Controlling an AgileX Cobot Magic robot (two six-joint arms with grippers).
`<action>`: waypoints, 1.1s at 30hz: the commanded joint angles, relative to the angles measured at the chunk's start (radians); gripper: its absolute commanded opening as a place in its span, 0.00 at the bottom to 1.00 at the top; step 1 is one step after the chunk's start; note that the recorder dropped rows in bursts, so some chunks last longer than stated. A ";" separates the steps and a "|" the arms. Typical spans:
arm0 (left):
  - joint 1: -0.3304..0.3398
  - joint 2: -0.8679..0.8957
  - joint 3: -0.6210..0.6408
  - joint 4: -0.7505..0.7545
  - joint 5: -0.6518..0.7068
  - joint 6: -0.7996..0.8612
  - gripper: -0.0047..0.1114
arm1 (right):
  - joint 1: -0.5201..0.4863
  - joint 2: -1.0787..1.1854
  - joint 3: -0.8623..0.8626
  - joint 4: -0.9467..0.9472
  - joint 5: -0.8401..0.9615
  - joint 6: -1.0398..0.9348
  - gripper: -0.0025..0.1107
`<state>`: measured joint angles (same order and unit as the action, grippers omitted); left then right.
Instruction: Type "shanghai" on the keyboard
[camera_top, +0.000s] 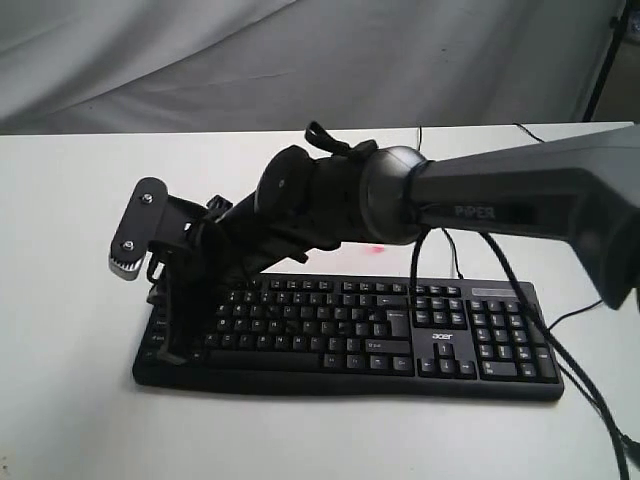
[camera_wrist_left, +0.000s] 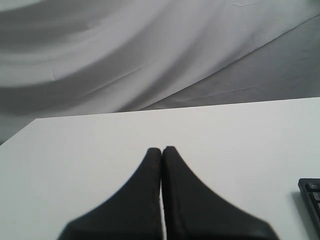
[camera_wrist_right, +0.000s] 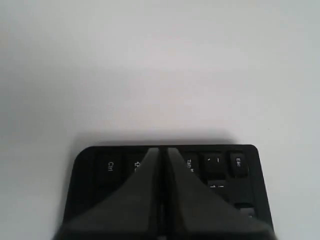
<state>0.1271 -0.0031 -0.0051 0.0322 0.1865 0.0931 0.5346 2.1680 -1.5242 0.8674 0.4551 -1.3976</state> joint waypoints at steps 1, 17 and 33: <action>-0.004 0.003 0.005 -0.001 -0.006 -0.003 0.05 | 0.004 0.032 -0.049 -0.032 0.024 0.047 0.02; -0.004 0.003 0.005 -0.001 -0.006 -0.003 0.05 | -0.025 0.073 -0.049 -0.071 0.031 0.049 0.02; -0.004 0.003 0.005 -0.001 -0.006 -0.003 0.05 | -0.025 0.073 -0.049 -0.081 0.031 0.043 0.02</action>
<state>0.1271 -0.0031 -0.0051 0.0322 0.1865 0.0931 0.5173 2.2433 -1.5672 0.7946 0.4796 -1.3545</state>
